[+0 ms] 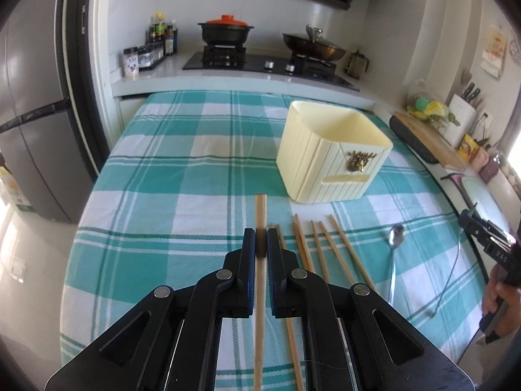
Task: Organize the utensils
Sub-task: 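Close left gripper on the chopstick and lift while right gripper grasps and lifts the spoon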
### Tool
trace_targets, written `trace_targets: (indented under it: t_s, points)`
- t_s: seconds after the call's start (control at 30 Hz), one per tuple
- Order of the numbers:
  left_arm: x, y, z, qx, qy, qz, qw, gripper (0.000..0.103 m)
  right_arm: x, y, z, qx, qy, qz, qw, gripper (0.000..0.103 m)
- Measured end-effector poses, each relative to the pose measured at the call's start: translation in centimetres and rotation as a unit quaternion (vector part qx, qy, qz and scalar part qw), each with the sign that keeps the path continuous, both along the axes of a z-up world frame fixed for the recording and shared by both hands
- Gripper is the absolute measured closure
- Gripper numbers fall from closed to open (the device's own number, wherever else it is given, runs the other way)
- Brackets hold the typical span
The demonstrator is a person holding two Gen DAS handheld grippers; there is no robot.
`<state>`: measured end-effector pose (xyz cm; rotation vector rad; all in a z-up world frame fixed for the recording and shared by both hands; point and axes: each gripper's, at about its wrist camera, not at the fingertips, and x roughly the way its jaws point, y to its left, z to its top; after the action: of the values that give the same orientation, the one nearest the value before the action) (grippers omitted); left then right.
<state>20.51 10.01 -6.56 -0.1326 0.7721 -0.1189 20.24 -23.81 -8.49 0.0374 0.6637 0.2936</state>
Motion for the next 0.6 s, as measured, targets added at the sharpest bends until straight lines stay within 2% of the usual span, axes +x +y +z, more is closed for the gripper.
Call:
trace_targets:
  t_s: [0.33, 0.6]
  points:
    - [-2.6, -0.5, 3.4, -0.029, -0.037, -0.014, 0.9988, 0.098, -3.5, 0.2, 3.8, 0.031, -0.041, 0.012, 0.999, 0.061]
    - [-1.7, -0.9, 5.0, -0.033, -0.046, -0.029, 0.998, 0.098, -1.7, -0.3, 6.1, 0.037, -0.051, 0.016, 0.998, 0.061]
